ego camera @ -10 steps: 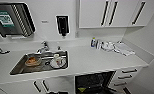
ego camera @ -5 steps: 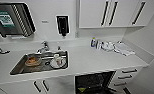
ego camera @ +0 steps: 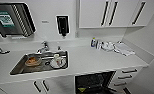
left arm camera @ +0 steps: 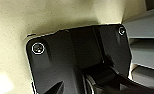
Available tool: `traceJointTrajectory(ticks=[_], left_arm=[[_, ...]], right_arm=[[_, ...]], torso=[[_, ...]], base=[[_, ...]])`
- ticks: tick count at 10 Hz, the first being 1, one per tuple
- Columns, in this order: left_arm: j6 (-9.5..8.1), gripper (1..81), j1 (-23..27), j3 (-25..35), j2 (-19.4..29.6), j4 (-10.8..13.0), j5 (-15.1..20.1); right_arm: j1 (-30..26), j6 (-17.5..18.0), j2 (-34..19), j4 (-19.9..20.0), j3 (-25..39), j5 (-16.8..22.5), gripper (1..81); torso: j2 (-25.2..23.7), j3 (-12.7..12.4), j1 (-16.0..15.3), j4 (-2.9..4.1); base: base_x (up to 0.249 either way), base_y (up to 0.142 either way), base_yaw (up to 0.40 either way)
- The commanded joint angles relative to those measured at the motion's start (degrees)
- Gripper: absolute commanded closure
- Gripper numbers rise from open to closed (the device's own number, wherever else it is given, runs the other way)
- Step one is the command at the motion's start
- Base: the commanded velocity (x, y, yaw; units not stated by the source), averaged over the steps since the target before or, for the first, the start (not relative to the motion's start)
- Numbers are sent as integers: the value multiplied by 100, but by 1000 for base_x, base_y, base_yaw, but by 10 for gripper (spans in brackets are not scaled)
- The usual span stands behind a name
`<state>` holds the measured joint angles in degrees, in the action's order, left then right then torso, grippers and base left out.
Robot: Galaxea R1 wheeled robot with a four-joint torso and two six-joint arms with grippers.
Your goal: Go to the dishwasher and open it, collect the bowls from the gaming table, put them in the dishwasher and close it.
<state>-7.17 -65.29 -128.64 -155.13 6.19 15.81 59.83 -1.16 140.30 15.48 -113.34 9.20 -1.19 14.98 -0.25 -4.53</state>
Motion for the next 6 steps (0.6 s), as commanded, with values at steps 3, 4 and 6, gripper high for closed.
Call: traceJointTrajectory(ticks=[3, 4, 6], left_arm=[[75, 10, -76, -830, -555, 339, 106], [75, 10, -137, -1075, -669, 339, 62], [75, 10, -286, -1234, -722, 339, 36]], right_arm=[[-1249, 2, -1054, 631, 1069, 626, 811], [-1502, 2, -1063, 789, 1095, 758, 811], [-1977, 2, -1010, 974, 1051, 1066, 811]], torso=[[0, 0, 0, 0], [0, 0, 0, 0], [0, 0, 0, 0]], base=[[0, 0, 0], [0, 0, 0], [0, 0, 0]])
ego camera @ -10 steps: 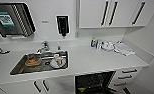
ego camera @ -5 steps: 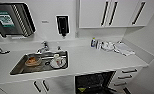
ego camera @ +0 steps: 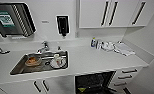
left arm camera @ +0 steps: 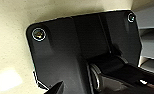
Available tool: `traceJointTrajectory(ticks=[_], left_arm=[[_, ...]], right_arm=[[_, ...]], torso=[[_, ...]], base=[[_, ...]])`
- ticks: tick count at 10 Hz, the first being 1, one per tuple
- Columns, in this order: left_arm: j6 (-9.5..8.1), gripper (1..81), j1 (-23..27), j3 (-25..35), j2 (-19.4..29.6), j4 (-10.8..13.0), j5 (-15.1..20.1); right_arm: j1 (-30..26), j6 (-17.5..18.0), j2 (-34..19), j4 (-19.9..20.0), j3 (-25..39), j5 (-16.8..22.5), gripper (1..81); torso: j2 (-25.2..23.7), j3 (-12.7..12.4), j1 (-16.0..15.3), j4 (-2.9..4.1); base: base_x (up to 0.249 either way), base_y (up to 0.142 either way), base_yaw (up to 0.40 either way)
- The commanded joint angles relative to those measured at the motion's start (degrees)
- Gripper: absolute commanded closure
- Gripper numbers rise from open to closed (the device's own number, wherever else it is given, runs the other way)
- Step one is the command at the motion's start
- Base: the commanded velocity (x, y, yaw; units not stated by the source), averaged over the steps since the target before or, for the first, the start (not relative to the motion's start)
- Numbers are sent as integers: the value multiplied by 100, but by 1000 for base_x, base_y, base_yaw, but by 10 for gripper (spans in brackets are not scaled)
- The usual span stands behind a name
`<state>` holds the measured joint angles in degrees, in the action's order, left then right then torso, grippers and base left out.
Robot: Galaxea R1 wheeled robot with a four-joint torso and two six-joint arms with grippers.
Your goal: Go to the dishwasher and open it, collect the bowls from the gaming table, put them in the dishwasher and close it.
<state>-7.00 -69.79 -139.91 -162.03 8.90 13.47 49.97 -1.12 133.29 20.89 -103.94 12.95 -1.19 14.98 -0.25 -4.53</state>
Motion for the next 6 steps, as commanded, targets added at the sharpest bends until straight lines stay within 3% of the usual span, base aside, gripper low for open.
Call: traceJointTrajectory(ticks=[1, 6], left_arm=[[58, 10, 67, -133, -32, 68, 130], [58, 10, -215, -229, -163, 182, -19]], right_arm=[[-1212, -2, -265, 512, 85, 797, 811], [-1924, -2, 418, 758, -476, 1192, 811]], torso=[[0, 0, 0, 0], [0, 0, 0, 0]], base=[[0, 0, 0], [0, 0, 0]])
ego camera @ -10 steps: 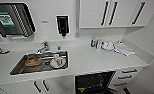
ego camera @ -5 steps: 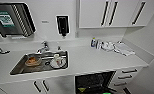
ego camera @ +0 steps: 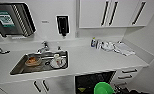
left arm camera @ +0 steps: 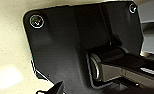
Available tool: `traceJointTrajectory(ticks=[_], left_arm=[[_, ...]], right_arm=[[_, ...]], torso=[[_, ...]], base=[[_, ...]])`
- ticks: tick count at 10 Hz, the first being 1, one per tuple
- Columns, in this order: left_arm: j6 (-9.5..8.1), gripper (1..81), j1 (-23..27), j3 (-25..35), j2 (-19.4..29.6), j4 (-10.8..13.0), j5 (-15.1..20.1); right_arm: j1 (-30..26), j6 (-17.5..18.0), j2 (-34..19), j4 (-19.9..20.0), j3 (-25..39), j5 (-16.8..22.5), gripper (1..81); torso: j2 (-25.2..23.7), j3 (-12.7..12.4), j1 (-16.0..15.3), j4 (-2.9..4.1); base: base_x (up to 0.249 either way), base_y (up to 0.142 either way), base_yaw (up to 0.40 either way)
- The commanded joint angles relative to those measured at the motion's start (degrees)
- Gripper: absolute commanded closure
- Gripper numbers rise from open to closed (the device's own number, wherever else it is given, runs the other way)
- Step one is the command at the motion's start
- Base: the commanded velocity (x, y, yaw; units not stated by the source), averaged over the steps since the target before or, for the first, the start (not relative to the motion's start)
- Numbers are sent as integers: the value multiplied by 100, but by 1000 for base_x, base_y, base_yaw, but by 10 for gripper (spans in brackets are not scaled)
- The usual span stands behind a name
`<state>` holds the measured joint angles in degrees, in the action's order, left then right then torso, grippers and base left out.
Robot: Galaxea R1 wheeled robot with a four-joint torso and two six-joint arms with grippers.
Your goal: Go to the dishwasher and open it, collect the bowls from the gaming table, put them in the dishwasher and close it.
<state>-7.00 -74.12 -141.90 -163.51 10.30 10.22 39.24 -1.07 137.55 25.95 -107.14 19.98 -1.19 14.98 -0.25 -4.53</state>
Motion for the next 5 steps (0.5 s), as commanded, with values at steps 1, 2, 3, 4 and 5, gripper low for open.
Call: traceJointTrajectory(ticks=[1, 2, 3, 4, 5], left_arm=[[58, 10, 183, -110, -59, 51, 200], [58, 10, 156, -206, -103, 42, 165], [58, 10, 113, -260, -138, 42, 165], [58, 10, 77, -268, -138, 51, 130], [58, 10, 68, -268, -129, 51, 121]], right_arm=[[-922, -7, 144, 252, -271, 516, 811], [-974, -16, 371, 243, -454, 524, 811], [-1036, -25, 616, 226, -647, 516, 811], [-1080, -33, 811, 226, -823, 516, 811], [-1089, -51, 953, 217, -930, 437, 811]], torso=[[0, 0, 0, 0], [0, 0, 0, 0], [0, 0, 0, 0], [0, 0, 0, 0], [0, 0, 0, 0]], base=[[0, 0, 0], [0, 0, 0], [0, 0, 0], [0, 0, 0], [0, 0, 0]])
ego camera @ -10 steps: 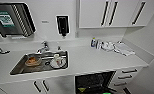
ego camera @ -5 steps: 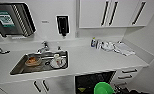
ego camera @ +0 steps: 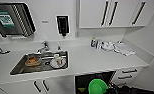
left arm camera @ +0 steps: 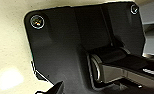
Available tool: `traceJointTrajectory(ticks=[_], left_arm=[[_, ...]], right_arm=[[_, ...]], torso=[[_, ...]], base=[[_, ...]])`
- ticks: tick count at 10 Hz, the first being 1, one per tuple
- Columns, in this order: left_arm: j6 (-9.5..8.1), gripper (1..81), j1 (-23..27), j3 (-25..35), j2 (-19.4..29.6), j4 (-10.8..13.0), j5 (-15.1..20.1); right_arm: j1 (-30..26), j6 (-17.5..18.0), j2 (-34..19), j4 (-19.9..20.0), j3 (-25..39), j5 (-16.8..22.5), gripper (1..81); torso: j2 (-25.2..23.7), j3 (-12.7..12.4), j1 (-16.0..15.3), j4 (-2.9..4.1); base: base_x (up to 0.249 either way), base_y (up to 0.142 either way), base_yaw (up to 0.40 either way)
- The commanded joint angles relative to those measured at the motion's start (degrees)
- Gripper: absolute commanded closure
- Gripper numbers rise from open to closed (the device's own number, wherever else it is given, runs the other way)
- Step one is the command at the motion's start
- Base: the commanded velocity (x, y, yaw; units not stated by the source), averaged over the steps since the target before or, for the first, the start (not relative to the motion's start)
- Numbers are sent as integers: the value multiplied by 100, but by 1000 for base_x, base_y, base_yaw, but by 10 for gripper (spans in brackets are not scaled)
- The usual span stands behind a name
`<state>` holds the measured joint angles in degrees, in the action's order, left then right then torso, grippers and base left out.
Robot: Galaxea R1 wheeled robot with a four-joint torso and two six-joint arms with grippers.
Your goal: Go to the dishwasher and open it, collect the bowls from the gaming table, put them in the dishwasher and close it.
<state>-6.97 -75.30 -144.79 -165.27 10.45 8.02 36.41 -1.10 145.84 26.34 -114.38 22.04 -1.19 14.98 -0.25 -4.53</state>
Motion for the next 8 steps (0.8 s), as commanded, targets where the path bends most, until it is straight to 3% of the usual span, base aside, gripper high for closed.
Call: traceJointTrajectory(ticks=[1, 8], left_arm=[[56, 10, 161, 21, 54, 28, 340], [56, 10, 46, 21, 82, 19, 261]], right_arm=[[-823, -66, 271, 169, -380, 152, 811], [-1183, -75, 985, 178, -1119, 134, 811]], torso=[[0, 0, 0, 0], [0, 0, 0, 0]], base=[[0, 0, 0], [0, 0, 0]])
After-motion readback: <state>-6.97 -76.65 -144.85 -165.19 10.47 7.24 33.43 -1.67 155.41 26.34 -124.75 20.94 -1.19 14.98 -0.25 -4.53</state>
